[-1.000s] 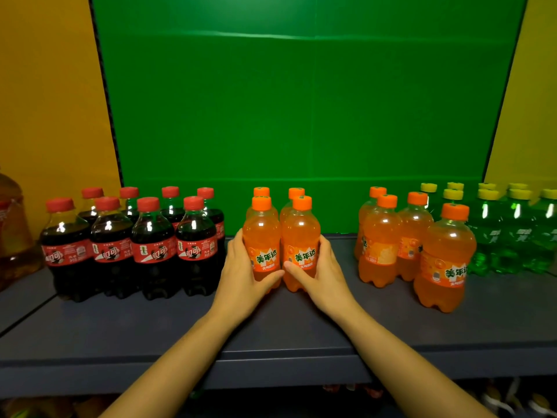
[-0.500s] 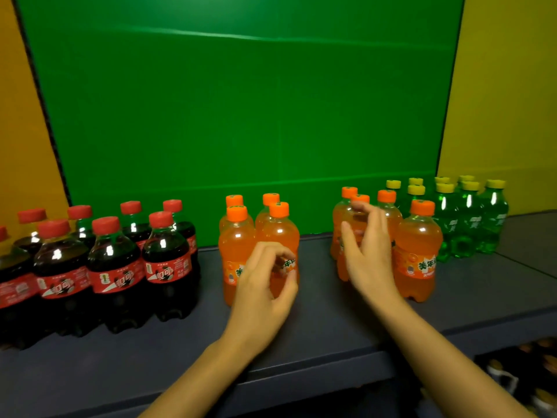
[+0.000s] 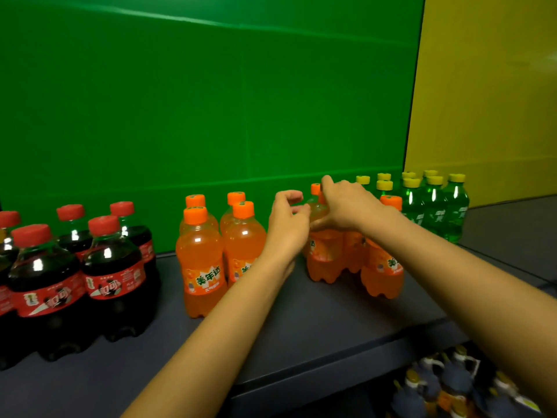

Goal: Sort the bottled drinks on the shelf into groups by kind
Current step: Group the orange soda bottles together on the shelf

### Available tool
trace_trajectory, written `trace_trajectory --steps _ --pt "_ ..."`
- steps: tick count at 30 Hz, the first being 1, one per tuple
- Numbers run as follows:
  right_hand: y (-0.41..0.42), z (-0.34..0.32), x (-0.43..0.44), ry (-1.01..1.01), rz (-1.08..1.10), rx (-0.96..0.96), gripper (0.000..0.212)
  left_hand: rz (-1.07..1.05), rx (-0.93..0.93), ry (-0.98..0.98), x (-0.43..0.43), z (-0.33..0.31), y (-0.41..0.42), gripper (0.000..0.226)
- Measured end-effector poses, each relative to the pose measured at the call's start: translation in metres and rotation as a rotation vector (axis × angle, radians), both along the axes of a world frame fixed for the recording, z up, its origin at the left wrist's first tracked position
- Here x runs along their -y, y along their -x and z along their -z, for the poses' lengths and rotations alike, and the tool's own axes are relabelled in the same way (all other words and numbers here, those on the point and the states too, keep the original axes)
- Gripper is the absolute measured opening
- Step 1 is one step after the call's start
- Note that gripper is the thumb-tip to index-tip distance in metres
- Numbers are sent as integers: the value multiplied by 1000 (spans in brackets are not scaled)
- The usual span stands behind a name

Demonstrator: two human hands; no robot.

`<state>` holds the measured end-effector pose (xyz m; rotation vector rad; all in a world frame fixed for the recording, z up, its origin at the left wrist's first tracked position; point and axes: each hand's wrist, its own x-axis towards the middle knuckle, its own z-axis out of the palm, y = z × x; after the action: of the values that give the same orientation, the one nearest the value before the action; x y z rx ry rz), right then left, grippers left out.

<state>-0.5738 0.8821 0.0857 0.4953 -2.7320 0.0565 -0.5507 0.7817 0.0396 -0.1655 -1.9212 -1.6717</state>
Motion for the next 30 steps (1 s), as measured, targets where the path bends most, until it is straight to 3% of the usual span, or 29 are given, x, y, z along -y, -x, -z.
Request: trace_trajectory --steps 5,12,22,27,30 --pt "12 -21 -11 -119 -102 144 75 -155 71 31 -7 -16 43 39" --pt "24 -29 -34 -159 -217 223 68 -185 387 267 -13 -33 82 62" --pt "31 -33 -46 -185 -331 318 66 -142 485 700 -23 -51 86 29" --pt "33 -36 -44 -178 -389 354 52 -161 580 860 -15 -66 72 43" --pt "39 -36 -40 -150 -397 385 56 -181 639 925 -9 -71 63 53"
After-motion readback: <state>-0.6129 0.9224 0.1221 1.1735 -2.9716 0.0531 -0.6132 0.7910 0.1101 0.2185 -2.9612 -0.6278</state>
